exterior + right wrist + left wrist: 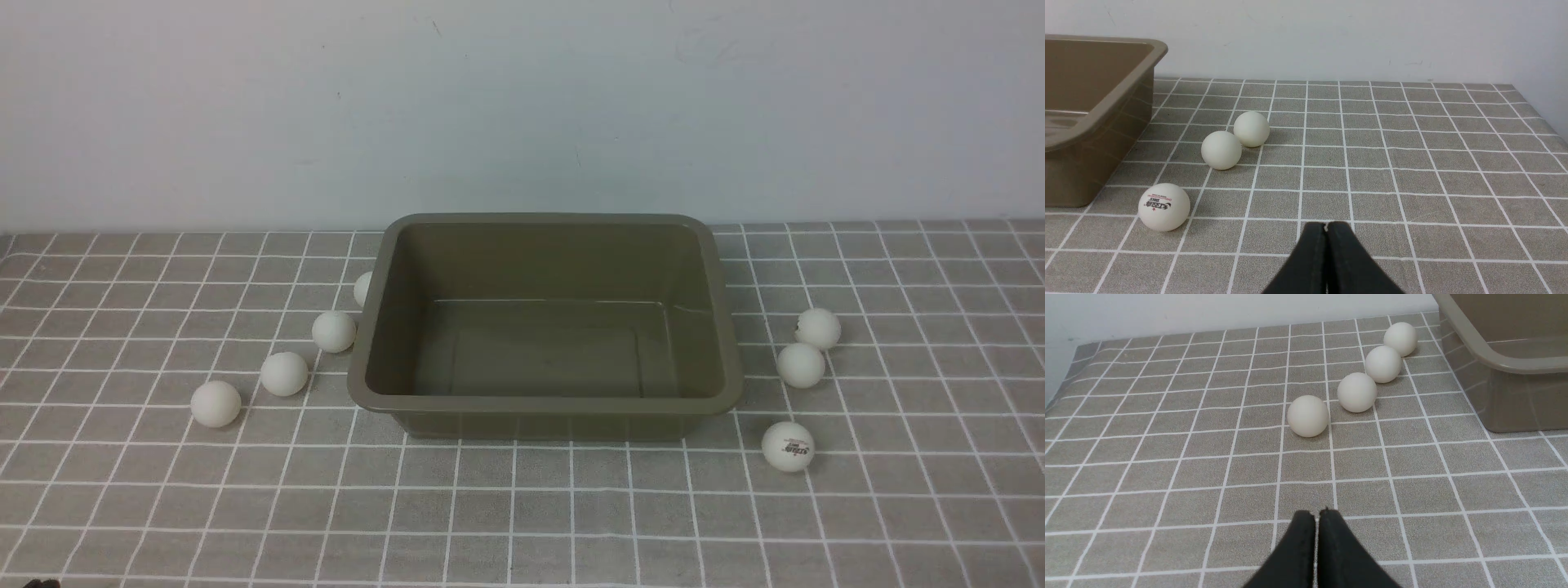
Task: Put the table tennis balls into the box on the grey coffee tablecloth.
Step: 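Reach for and grasp a ping pong ball on the table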
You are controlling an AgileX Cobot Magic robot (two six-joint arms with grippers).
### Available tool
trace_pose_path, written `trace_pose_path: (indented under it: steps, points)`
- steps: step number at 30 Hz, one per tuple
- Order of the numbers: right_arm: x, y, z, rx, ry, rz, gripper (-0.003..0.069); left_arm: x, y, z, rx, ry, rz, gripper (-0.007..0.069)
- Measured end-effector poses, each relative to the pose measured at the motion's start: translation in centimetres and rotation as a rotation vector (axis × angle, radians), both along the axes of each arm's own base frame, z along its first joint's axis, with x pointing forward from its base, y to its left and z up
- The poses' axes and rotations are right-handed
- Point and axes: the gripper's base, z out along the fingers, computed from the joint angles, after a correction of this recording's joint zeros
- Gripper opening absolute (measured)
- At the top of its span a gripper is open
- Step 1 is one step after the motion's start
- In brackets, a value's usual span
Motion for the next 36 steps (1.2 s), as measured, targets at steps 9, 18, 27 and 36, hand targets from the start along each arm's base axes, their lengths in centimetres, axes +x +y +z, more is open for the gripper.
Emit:
trace_pose_path:
  steps: [9, 18, 27, 36]
  points:
    - [0.0, 0.0, 0.0, 0.0, 0.0, 0.0, -0.0015, 0.0, 0.0, 0.0, 0.0, 0.0, 0.0, -0.0005]
    - [0.0, 0.0, 0.0, 0.0, 0.0, 0.0, -0.0015, 0.0, 0.0, 0.0, 0.0, 0.0, 0.0, -0.0005]
    - [0.0, 0.0, 0.0, 0.0, 0.0, 0.0, -0.0015, 0.0, 0.0, 0.0, 0.0, 0.0, 0.0, -0.0005]
    - [0.23, 0.38, 0.98, 0.252, -0.146, 0.005, -0.0015, 0.0, 0.0, 0.0, 0.0, 0.0, 0.0, -0.0005]
